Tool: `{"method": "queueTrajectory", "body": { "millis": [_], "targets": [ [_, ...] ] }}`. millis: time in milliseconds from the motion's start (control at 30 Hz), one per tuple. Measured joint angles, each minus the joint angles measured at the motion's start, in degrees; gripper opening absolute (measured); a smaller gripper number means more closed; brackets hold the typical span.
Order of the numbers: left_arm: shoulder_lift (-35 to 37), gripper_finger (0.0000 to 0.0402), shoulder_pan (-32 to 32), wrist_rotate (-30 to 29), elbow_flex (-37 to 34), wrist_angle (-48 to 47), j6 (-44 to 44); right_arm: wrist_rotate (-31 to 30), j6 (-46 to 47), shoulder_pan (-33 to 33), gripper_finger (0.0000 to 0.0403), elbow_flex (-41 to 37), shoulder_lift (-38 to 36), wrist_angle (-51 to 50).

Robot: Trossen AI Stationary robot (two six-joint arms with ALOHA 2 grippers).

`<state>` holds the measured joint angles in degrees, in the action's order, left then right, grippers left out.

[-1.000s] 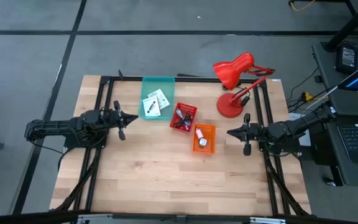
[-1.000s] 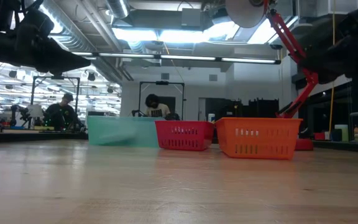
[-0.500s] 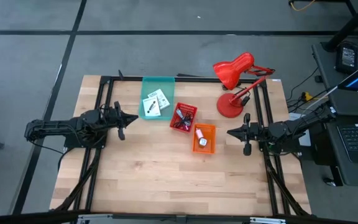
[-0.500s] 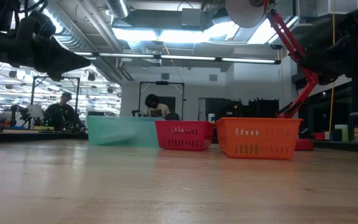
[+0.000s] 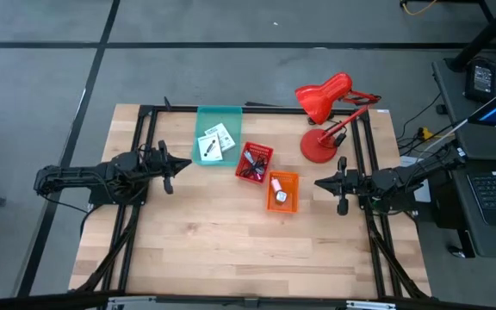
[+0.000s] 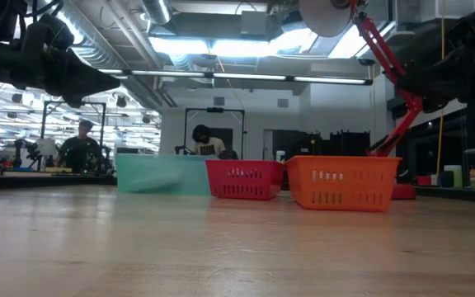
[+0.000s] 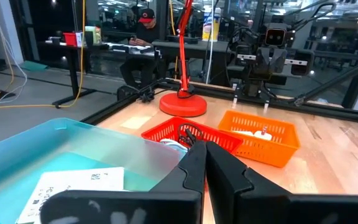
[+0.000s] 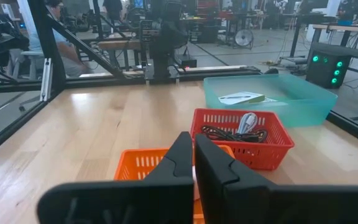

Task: Pick and place items into bin
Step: Return to home position

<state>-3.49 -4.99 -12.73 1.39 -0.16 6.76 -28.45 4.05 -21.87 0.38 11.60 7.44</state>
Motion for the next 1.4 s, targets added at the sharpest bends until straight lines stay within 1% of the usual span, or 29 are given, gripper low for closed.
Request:
{"method": "queueTrajectory", "body": {
  "millis": [300, 400, 467, 533, 633, 700, 733, 967, 1100, 1400],
  "targets": [
    [0.0, 0.0007, 0.0, 0.0, 0.0, 0.0, 0.0, 0.0, -0.3, -0.1, 0.0, 0.0, -0.1, -0.1],
    [0.0, 0.0005, 0.0, 0.0, 0.0, 0.0, 0.0, 0.7, 1.1, 0.7, 0.0, 0.0, -1.0, -1.1],
    [0.0, 0.0004, 0.0, 0.0, 0.0, 0.0, 0.0, 3.9, 2.0, 1.6, 0.0, 0.0, -2.8, -2.8],
    [0.0, 0.0004, 0.0, 0.0, 0.0, 0.0, 0.0, 8.9, 1.6, 2.6, 0.0, 0.0, -5.0, -3.2],
    [0.0, 0.0004, 0.0, 0.0, 0.0, 0.0, 0.0, 15.9, -1.6, 4.0, 0.0, 0.0, -9.2, -3.5],
    [0.0, 0.0004, 0.0, 0.0, 0.0, 0.0, 0.0, 19.0, -2.6, 4.9, 0.0, 0.0, -11.6, -4.3],
    [0.0, 0.0004, 0.0, 0.0, 0.0, 0.0, 0.0, 20.1, -2.6, 5.2, 0.0001, 0.0, -11.4, -3.7],
    [-0.2, 0.0004, 0.0, 0.0, 0.0, 0.0, 0.0, 25.2, -2.9, 7.0, 0.0001, 0.0, -11.5, -5.5],
    [-0.2, 0.0006, 0.0, 0.2, 0.0, 0.0, 0.0, 30.1, -2.9, 8.6, 0.0001, 0.0, -11.5, -6.2],
    [-0.2, 0.0006, 0.0, 0.2, 0.0, 0.0, 0.0, 30.5, -0.2, 10.2, 0.0, 0.0, -11.6, -6.1]
  ]
}}
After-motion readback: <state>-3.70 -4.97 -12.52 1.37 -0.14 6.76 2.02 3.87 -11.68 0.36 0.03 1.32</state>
